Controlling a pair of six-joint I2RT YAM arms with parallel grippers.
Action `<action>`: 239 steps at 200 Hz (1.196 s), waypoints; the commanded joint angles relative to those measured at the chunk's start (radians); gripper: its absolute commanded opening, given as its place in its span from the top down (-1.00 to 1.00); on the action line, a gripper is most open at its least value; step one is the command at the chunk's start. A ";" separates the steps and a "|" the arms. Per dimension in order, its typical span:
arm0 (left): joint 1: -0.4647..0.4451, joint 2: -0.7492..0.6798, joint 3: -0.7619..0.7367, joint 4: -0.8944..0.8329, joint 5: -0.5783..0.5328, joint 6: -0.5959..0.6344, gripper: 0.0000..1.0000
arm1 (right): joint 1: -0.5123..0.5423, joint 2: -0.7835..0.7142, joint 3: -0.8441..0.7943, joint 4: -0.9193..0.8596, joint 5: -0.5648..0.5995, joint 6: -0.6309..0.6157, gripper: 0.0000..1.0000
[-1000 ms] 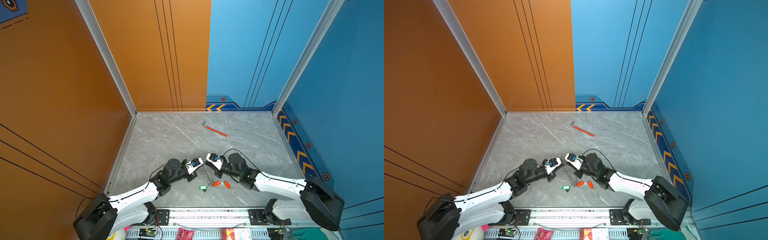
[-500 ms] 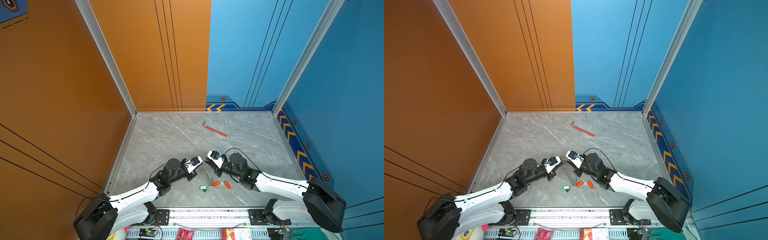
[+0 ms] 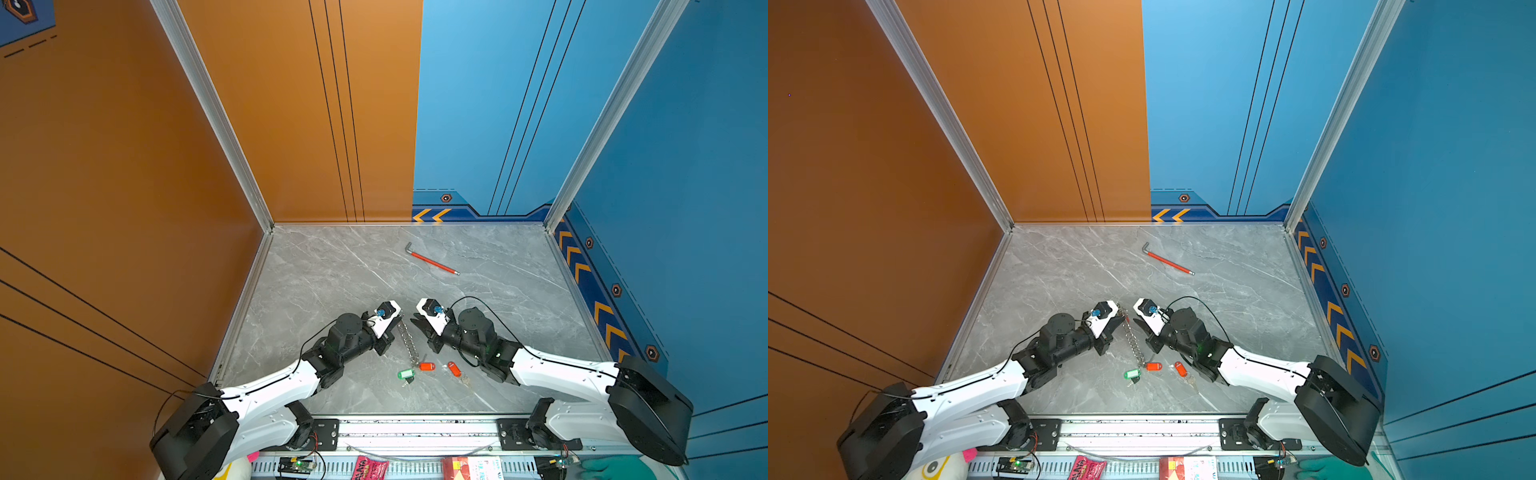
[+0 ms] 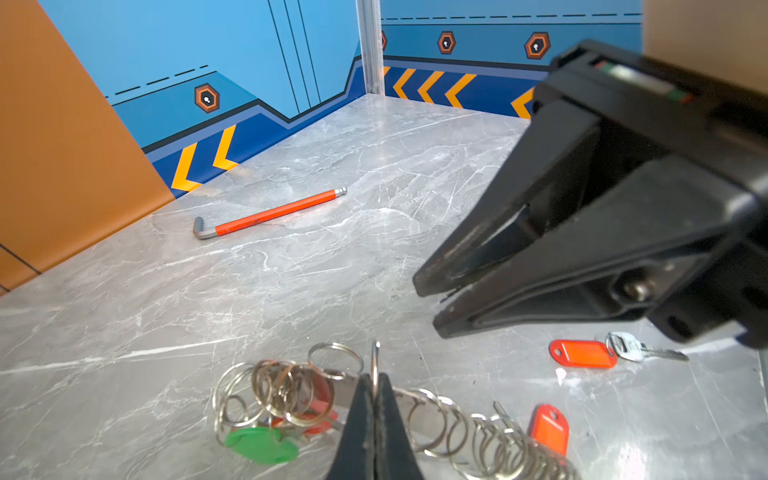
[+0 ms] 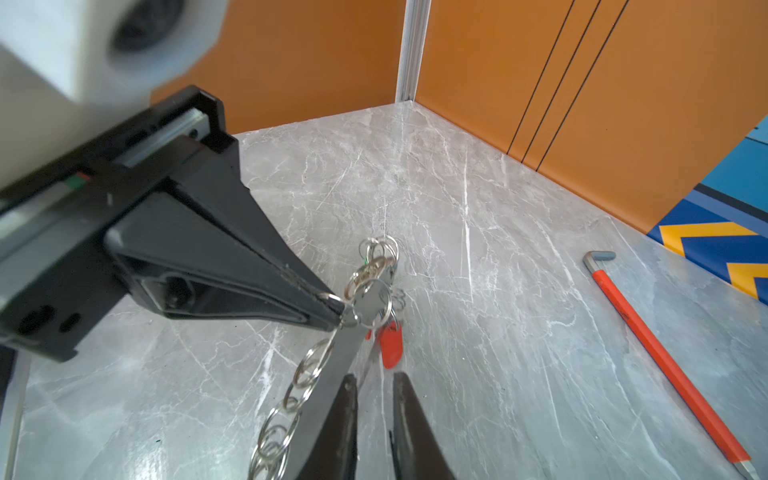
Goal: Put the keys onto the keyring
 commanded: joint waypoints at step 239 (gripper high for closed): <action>0.036 -0.009 0.015 -0.028 -0.064 -0.167 1.00 | -0.021 -0.190 0.061 -1.106 0.053 0.842 0.46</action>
